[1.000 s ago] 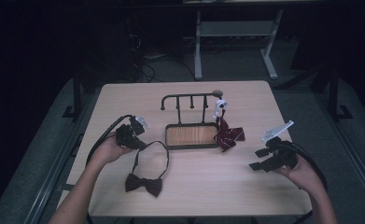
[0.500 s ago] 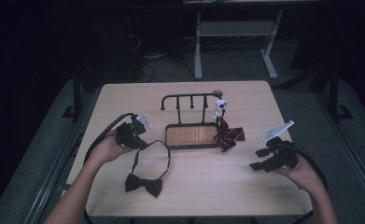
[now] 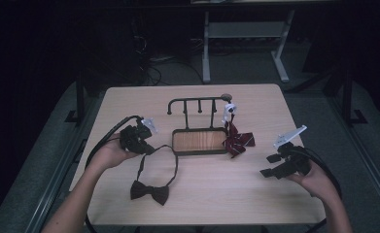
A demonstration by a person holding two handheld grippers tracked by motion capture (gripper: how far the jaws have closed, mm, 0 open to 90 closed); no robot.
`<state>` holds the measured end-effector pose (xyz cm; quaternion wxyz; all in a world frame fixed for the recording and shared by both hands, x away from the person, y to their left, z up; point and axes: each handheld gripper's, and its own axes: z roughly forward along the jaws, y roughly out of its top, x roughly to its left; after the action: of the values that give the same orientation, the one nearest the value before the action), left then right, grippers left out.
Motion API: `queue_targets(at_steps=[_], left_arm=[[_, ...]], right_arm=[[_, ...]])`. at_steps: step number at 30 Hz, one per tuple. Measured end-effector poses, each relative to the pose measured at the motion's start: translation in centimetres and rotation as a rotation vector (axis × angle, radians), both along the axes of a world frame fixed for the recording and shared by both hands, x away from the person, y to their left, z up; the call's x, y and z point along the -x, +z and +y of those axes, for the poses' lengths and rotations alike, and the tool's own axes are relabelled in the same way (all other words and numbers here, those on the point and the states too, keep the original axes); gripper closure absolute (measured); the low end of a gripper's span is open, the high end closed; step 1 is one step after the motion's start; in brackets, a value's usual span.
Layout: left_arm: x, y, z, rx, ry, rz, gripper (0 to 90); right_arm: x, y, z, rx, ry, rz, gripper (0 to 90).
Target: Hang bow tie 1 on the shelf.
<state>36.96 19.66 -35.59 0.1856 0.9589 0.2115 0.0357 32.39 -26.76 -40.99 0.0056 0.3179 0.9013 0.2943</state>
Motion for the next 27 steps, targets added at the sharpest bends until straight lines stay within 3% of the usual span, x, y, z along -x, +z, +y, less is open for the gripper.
queue_targets(at_steps=[27], left_arm=[[1.2,3.0,-0.4,0.028,-0.046,-0.024,89.9]], right_arm=[[0.0,0.1,-0.1,0.0,0.003,-0.003,32.6]])
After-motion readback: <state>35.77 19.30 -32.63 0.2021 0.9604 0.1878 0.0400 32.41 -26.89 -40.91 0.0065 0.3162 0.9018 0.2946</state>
